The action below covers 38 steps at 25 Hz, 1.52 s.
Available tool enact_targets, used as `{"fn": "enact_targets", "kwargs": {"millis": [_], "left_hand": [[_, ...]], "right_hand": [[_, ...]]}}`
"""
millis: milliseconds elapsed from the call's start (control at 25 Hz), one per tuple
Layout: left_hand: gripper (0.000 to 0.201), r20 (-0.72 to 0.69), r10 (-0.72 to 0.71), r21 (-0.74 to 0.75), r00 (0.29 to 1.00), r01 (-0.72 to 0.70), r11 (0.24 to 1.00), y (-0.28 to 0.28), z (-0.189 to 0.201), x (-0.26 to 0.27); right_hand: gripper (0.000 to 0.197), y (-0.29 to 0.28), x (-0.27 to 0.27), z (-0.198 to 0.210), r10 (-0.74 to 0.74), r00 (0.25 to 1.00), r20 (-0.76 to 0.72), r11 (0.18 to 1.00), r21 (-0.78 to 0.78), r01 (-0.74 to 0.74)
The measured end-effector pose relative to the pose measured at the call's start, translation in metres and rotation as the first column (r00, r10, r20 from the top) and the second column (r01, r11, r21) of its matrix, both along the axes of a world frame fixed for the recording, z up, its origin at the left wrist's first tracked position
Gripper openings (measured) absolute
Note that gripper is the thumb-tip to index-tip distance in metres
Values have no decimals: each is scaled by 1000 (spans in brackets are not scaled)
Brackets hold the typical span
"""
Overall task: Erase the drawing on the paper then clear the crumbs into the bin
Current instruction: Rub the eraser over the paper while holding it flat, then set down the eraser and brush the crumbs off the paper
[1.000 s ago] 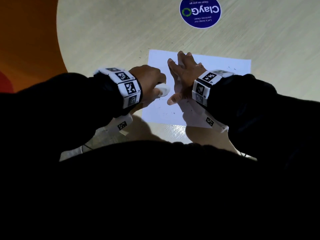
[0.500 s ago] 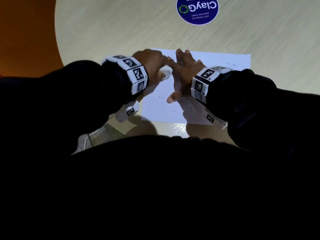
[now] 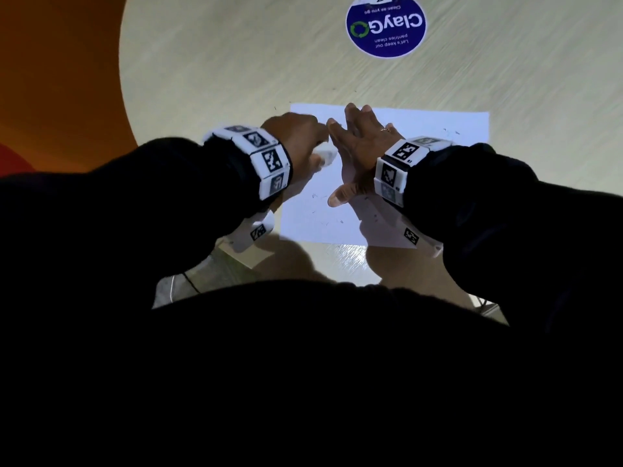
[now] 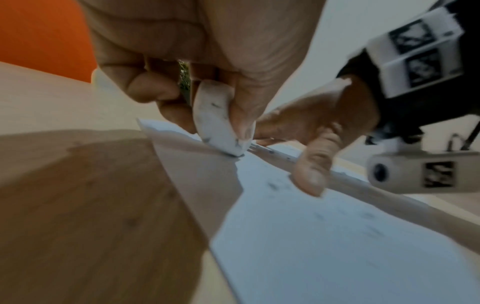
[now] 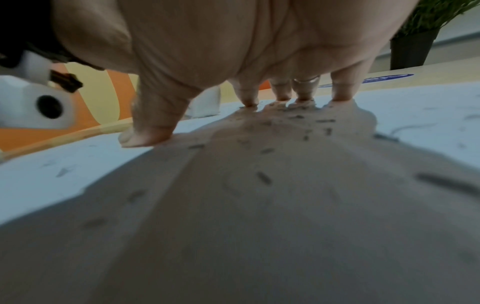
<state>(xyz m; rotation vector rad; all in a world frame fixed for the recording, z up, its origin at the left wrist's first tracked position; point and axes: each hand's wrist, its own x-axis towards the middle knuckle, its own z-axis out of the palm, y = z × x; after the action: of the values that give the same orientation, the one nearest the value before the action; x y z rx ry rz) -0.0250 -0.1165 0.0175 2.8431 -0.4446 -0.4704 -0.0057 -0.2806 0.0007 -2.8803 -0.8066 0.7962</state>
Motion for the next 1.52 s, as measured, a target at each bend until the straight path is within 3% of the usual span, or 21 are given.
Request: {"fn": "enact_targets", "kwargs": {"millis": [160,280,400,560,680,760,840,960,1040,1120,1320,1440,1520], "left_hand": [[21,-82,-81,-22,993,79,997,3,-6,-28],[24,-108,35,-57,994,-42,998,7,-7,-19],[40,-129,180,-174,975,-201,964,34,-3,-16],[39,-181,386,-321,905,-425,846,72,5,-21],[49,-207,397,-403,894,-448,799,79,8,-18],[34,-317,423,-534,849,-528,660,71,8,-15],[27,-339,415,-580,845,-534,614,61,5,-14],[22,-198,375,-392,906,-424,816,57,-6,-5],[24,-113,368,-255,923,-385,887,53,-6,0],[27,-65,365,-146,929,-371,917,49,-6,5],[36,-21,364,1,931,-364,932,63,-8,30],[31,-16,432,11,902,-432,902,74,-11,67],[19,-15,429,-17,903,-429,903,77,-14,96]], "right_hand": [[128,2,6,0,11,998,-56,996,-85,-16],[129,3,4,2,8,998,-60,995,-102,-14],[126,1,3,7,-26,997,-70,998,-52,22],[118,-16,-5,16,-172,984,-48,983,52,174],[104,-39,-15,25,-288,956,-57,953,78,292],[98,-52,-26,28,-284,958,-52,955,71,287],[93,-59,-41,27,-244,969,-47,968,48,246],[92,-59,-59,29,-173,984,-52,985,11,174],[108,-57,-66,35,-157,985,-66,987,17,159],[118,-57,-71,44,-136,989,-57,990,25,138],[109,-47,-78,56,-106,990,-91,994,-29,103],[84,-43,-75,43,-204,975,-91,974,-121,192],[72,-44,-82,20,-225,974,22,970,-92,226]]}}
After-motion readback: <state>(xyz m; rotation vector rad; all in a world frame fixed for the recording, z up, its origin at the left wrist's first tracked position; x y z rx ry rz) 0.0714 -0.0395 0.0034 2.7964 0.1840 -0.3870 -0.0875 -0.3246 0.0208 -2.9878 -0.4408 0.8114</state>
